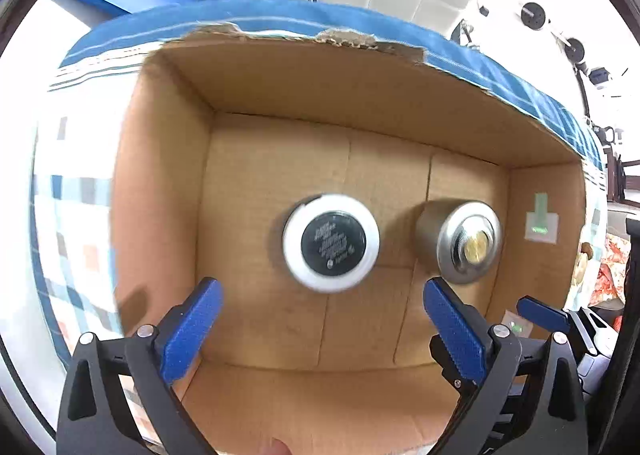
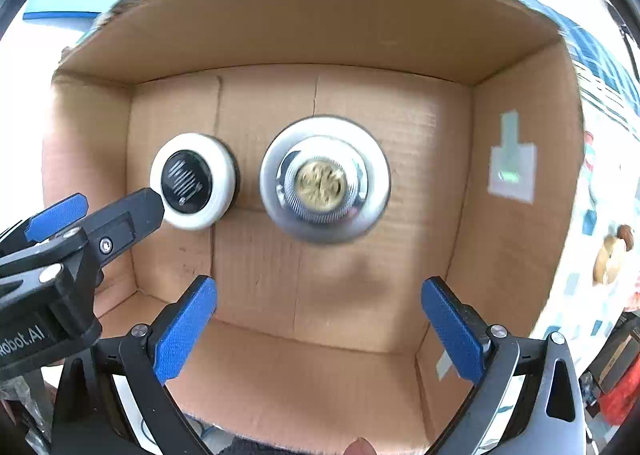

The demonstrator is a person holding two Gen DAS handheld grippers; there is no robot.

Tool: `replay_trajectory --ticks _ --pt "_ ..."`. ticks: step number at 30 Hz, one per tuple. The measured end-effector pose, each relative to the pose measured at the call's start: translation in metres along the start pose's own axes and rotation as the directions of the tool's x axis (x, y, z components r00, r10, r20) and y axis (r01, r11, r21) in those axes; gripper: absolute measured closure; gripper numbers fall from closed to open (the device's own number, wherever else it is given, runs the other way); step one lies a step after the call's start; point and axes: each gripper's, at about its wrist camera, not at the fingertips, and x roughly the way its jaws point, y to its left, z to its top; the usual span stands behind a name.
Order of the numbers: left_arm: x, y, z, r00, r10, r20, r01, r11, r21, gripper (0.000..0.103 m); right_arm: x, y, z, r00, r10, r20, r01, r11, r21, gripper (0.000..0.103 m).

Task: Organize rigid objects
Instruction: 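Carry both items into the box and open both tools to release, then grasp the white cream jar with the left tool while the right tool grasps the gold tin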

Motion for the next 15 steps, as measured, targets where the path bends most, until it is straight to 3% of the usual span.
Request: replay_trajectory --ticks 4,8,15 --pt "-0.023 0.015 -0.024 0.998 0.012 0.063 -0.012 1.000 0.007 0.000 -0.020 -0.003 -0.036 0.996 -0.033 0.086 0.034 0.999 -0.003 0.000" --pt "-0.045 0.017 -0.057 0.993 0.023 0.114 -0.025 1.000 0.010 0.000 -0.049 -0.015 -0.042 0.987 -0.037 0.155 0.038 0.999 -0.003 0.000" --pt "-0.086 0.015 -0.079 0.976 0.049 0.210 -0.052 0.999 0.008 0.000 -0.093 -0.017 -0.083 0.967 -0.028 0.252 0.036 0.999 -0.027 0.000"
